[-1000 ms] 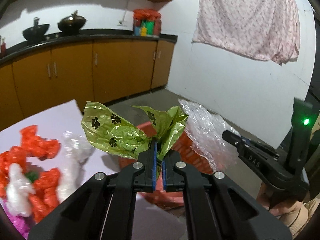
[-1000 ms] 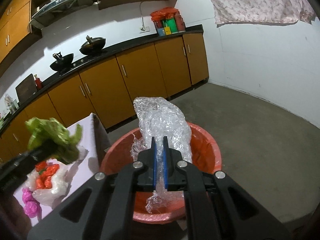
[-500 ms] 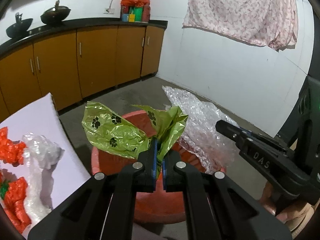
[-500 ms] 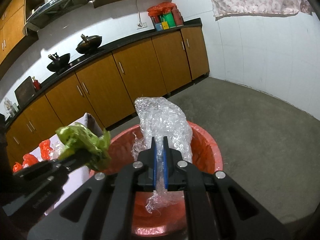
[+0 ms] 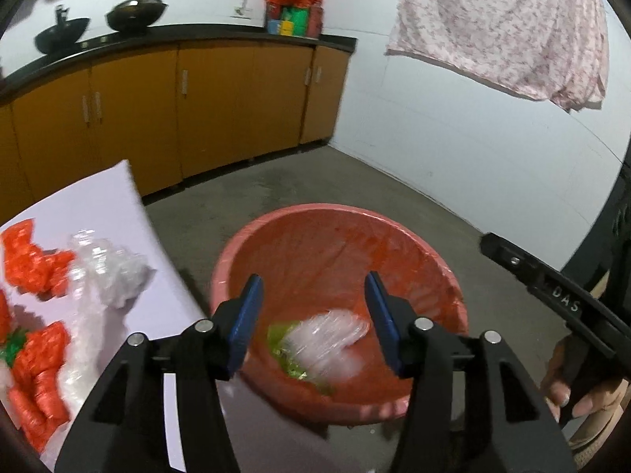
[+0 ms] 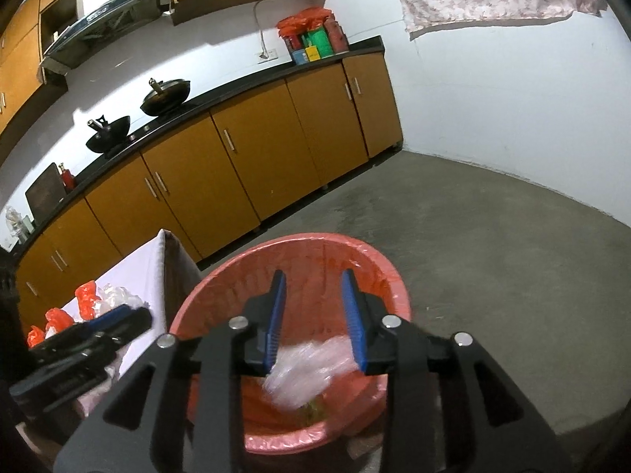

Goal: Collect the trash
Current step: 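Return both tools to the table and grasp the clear plastic bag with the right tool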

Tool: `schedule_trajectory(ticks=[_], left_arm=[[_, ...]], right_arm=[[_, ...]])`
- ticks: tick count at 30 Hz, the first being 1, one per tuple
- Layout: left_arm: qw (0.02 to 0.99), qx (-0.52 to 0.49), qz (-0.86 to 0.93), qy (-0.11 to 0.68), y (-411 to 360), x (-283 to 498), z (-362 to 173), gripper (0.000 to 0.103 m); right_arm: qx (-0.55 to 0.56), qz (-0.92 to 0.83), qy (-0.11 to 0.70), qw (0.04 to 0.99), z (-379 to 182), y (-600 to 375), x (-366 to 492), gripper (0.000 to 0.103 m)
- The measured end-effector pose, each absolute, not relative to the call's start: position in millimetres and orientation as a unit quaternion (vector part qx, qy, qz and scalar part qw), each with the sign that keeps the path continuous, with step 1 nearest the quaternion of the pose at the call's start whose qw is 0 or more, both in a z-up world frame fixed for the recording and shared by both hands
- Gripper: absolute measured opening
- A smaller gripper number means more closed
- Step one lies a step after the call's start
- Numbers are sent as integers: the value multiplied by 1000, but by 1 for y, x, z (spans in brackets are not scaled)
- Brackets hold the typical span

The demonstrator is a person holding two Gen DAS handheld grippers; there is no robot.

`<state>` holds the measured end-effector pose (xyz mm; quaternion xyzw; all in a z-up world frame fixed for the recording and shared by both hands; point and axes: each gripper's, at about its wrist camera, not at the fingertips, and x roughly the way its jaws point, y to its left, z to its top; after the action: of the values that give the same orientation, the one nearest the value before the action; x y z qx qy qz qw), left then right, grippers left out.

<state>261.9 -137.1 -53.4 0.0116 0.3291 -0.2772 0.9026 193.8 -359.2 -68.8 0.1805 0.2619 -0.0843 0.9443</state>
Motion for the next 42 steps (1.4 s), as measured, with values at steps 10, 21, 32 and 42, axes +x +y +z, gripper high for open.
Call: schedule_trajectory(ticks=[10,21,32,42], left_arm=[[932,-3,-209,296,-92,229,-34,67],[965,-10,-36,260,13,188,-33,77],[959,-35,63,276,99,177,-57,78],[958,-49,94,268,141,167,-65,78]], right_arm=[[156,-59,262,951,-56,-330,182,37],[112,41,301,946,-61,-229,196,60],[103,125,345,925,-75,-133,221,52],[116,135,378,908,-93,-87,252,51]])
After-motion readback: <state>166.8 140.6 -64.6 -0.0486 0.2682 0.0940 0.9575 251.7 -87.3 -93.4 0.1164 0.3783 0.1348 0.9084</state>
